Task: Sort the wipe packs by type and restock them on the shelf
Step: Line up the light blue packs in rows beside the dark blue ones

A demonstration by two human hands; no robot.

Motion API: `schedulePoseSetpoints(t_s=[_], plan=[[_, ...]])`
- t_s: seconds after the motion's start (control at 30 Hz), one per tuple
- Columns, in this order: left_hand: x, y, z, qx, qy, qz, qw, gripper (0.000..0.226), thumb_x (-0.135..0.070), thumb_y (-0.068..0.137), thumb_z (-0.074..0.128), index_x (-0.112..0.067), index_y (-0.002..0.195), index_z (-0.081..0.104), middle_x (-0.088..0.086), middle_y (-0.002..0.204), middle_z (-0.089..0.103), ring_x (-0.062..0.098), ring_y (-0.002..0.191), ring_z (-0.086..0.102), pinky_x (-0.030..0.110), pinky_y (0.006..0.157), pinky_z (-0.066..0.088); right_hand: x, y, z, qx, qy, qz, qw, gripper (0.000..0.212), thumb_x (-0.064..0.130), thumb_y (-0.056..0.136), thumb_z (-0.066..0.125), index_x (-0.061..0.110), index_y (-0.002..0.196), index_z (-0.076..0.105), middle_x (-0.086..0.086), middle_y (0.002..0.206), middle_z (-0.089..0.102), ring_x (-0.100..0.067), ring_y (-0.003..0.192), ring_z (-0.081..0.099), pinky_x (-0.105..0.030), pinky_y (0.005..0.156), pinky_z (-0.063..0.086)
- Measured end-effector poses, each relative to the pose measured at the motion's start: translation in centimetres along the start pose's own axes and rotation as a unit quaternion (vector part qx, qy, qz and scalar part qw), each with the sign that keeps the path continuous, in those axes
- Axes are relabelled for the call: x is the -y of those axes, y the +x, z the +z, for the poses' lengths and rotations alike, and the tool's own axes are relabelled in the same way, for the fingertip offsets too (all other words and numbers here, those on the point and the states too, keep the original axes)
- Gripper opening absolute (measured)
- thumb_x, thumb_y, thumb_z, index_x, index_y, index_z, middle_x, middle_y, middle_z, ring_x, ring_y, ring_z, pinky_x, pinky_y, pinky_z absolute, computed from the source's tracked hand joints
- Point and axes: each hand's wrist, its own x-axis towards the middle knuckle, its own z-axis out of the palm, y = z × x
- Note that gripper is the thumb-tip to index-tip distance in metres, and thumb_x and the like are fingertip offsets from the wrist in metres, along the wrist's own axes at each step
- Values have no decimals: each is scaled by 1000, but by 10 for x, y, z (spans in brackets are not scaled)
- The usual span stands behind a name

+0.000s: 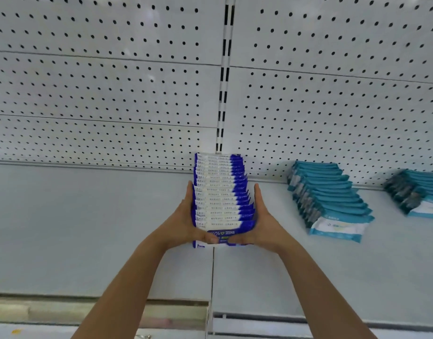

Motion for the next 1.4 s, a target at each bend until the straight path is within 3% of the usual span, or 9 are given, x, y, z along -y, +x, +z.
schedulePoseSetpoints(t_s=[0.2, 0.33, 0.57, 0.7, 0.8, 0.97, 1.13, 1.3, 1.4], plan=[[-1, 8, -4, -8, 20, 19, 1000, 132, -3, 64, 93, -45, 152, 5, -19, 148, 47, 7, 139, 44, 29, 107, 47, 11, 23, -3, 15, -104, -90, 990, 146, 46, 47, 99, 47, 154, 0, 23, 146, 45, -16, 139, 42, -54, 113, 37], [0, 12, -2, -43, 60, 25, 997, 135, -22, 57, 99, -44, 155, 9, -16, 145, 52, 9, 134, 50, 44, 107, 48, 9, 20, -6, 22, -70, -97, 993, 128, 17, 59, 98, 49, 150, 14, 25, 140, 52, -1, 131, 50, -27, 103, 49], [7, 23, -7, -73, 60, 10, 995, 136, -32, 54, 99, -46, 156, 10, -26, 140, 55, -1, 129, 53, 31, 104, 50, 19, 21, -4, -24, -27, -109, 993, 109, 17, 57, 98, 50, 139, 35, 24, 128, 62, 3, 118, 60, -15, 89, 52], [10, 16, -3, -76, 54, 6, 996, 132, -28, 55, 99, -52, 151, 11, -35, 134, 54, -6, 126, 53, 11, 93, 48, 18, 16, 2, -42, -56, -93, 993, 123, 43, 51, 99, 47, 149, 25, 22, 137, 56, -7, 129, 54, -47, 109, 45], [8, 8, -2, -69, 65, 0, 995, 126, -37, 55, 98, -59, 145, 12, -31, 136, 55, -4, 126, 54, 22, 99, 52, 15, 12, 5, -36, -100, -92, 990, 133, 55, 52, 95, 42, 154, 12, 28, 140, 50, -2, 135, 44, -58, 116, 29], [-6, -7, -1, -109, 174, -21, 978, 127, -65, 50, 89, -71, 134, -6, -47, 131, 30, -14, 125, 33, 32, 117, 22, 9, -3, 15, -127, -113, -39, 985, 141, 70, 49, 88, 47, 153, -4, 20, 156, 33, -8, 147, 25, -50, 121, 26], [8, -7, 12, -119, 111, -5, 987, 116, -48, 62, 92, -66, 144, 11, -45, 128, 52, -14, 117, 55, 12, 91, 49, 2, -9, 35, -112, -25, -100, 988, 101, 24, 77, 86, 45, 150, 20, 29, 132, 58, 4, 119, 58, -18, 96, 50], [-1, -3, 8, -135, 93, -1, 986, 105, -48, 69, 86, -58, 146, 16, -42, 130, 51, -21, 116, 51, 1, 88, 42, 3, 3, 41, -132, -17, -106, 985, 99, 19, 80, 83, 45, 150, 18, 40, 128, 53, 12, 119, 54, -8, 92, 45], [4, -9, 15, -164, 86, -13, 983, 108, -53, 65, 86, -52, 149, 18, -31, 139, 51, -15, 119, 52, 9, 96, 44, 3, -4, 48, -169, -13, -80, 982, 88, 25, 76, 86, 50, 139, 30, 36, 123, 57, 11, 112, 58, -10, 88, 49]])
